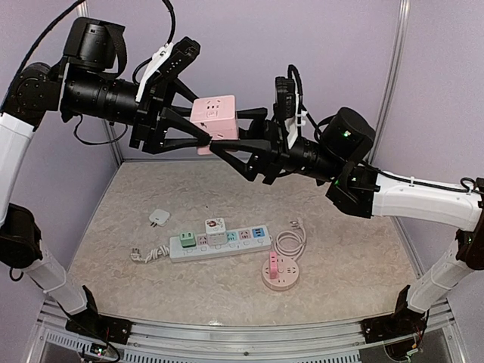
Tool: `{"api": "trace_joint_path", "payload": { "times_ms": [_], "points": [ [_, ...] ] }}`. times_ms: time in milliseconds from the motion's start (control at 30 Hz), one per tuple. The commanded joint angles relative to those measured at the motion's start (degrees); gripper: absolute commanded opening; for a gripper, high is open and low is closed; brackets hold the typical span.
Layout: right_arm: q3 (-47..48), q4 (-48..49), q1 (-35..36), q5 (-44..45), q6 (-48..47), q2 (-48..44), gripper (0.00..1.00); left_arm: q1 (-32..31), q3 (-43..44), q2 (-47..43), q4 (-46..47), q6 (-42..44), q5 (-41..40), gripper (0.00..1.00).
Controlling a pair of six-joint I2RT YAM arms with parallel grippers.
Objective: Insert the plug
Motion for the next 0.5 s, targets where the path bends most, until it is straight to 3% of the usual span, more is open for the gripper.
{"api": "trace_joint_path", "payload": {
  "times_ms": [0, 33, 133, 233, 267, 467],
  "points": [
    [-0.4, -1.3, 0.3, 3.0, 0.1, -0.1, 0.0, -0.3, -0.2, -0.4, -0.1, 1.9, -2.0, 0.0],
    [-0.2, -2.5, 0.3, 4.3, 0.0, -0.2, 0.06, -0.3, -0.5, -0.5, -0.1, 1.9, -2.9, 0.0],
    [-0.1, -6.4, 0.3, 8.3, -0.8, -0.9, 0.56, -0.3, -1.8, -1.2, 0.4, 2.0, -6.1, 0.0],
    [-0.3, -11.8, 0.3, 8.7, -3.9, -3.2, 0.95, -0.3, -3.8, -2.0, -0.2, 3.6, -8.8, 0.0],
    [0.1, -14.5, 0.3, 8.3, -5.5, -4.2, 0.99, -0.2, -4.5, -2.2, -0.6, 4.4, -9.4, 0.0],
    [11.0, -42.2, 0.3, 9.9, -17.5, -5.1, 1.0, -0.1, -10.0, -3.8, -1.7, 5.5, -11.7, 0.0]
  ]
}}
